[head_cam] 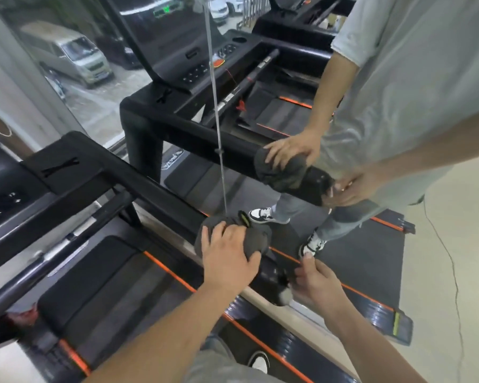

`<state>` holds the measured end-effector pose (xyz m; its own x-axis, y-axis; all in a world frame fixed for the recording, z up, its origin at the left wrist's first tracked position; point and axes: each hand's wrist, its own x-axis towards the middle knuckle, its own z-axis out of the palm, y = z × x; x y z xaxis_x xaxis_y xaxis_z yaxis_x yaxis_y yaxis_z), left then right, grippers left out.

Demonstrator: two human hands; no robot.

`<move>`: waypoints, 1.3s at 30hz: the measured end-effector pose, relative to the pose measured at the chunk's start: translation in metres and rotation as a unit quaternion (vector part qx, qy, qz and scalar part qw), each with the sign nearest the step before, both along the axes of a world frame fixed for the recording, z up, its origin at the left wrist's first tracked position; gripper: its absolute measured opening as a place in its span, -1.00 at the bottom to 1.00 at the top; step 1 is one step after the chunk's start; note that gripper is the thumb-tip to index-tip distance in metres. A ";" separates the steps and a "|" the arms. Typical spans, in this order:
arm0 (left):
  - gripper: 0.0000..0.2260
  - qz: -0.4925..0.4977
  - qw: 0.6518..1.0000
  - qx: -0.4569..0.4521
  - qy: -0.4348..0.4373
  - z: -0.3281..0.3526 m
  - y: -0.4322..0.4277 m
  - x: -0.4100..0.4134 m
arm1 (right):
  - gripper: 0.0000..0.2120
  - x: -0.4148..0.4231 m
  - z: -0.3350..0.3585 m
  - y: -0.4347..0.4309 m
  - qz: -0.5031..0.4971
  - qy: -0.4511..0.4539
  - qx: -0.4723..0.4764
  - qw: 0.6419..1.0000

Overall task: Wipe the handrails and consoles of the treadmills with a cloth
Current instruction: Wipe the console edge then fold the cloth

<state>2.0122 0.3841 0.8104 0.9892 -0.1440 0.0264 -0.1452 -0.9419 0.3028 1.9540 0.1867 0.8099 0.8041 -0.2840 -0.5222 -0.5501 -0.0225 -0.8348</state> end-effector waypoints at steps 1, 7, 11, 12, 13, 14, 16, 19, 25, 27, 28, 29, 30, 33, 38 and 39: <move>-0.45 -0.045 0.999 -0.007 -0.018 -0.004 -0.017 -0.017 | -0.63 -0.001 0.003 -0.002 -0.009 -0.010 -0.015 1.000; -0.53 -0.299 0.952 0.039 -0.053 -0.027 -0.048 -0.074 | -0.68 0.000 0.013 -0.011 0.071 0.002 -0.167 0.983; -0.54 -0.346 0.932 -0.107 -0.021 -0.031 -0.012 -0.091 | -0.65 0.015 0.015 0.005 0.131 -0.030 -0.218 0.967; -0.56 -0.310 0.939 -0.150 0.010 -0.033 0.004 -0.096 | -0.63 0.023 0.018 0.013 0.144 -0.035 -0.210 0.966; -0.59 -0.238 0.950 -0.198 0.044 -0.034 0.020 -0.099 | -0.64 0.031 0.024 0.023 0.159 -0.036 -0.204 0.965; -0.61 -0.137 0.955 -0.253 0.078 -0.037 0.038 -0.100 | -0.67 0.040 0.029 0.034 0.175 -0.033 -0.203 0.963; -0.68 0.097 0.898 -0.409 0.131 -0.041 0.071 -0.092 | -0.71 0.058 0.039 0.054 0.219 -0.041 -0.215 0.951; -0.82 0.327 0.774 -0.533 0.105 -0.036 0.104 -0.062 | -0.72 0.083 0.045 0.085 0.274 -0.057 -0.210 0.937; -0.60 0.337 0.743 -0.573 0.080 -0.008 0.049 -0.027 | -0.70 0.132 0.044 0.137 0.331 -0.038 -0.222 0.916; -0.31 0.322 0.761 -0.557 0.086 -0.011 0.018 -0.029 | -0.63 0.145 0.039 0.152 0.337 -0.021 -0.236 0.911; -0.27 0.329 0.756 -0.559 0.085 -0.015 0.011 -0.026 | -0.60 0.150 0.035 0.158 0.338 -0.015 -0.234 0.912; -0.27 0.339 0.754 -0.556 0.088 -0.019 0.012 -0.020 | -0.57 0.153 0.032 0.162 0.340 -0.013 -0.234 0.911; -0.26 0.346 0.758 -0.544 0.096 -0.019 0.016 -0.012 | -0.54 0.155 0.028 0.165 0.344 -0.012 -0.242 0.907; -0.25 0.374 0.756 -0.526 0.113 -0.016 0.046 0.024 | -0.50 0.164 0.029 0.166 0.353 0.006 -0.295 0.888; -0.27 0.439 0.772 -0.455 0.069 0.003 0.143 0.120 | -0.40 0.182 0.033 0.174 0.381 0.039 -0.356 0.852; -0.29 0.456 0.764 -0.451 0.074 0.007 0.159 0.137 | -0.40 0.183 0.033 0.176 0.387 0.041 -0.366 0.846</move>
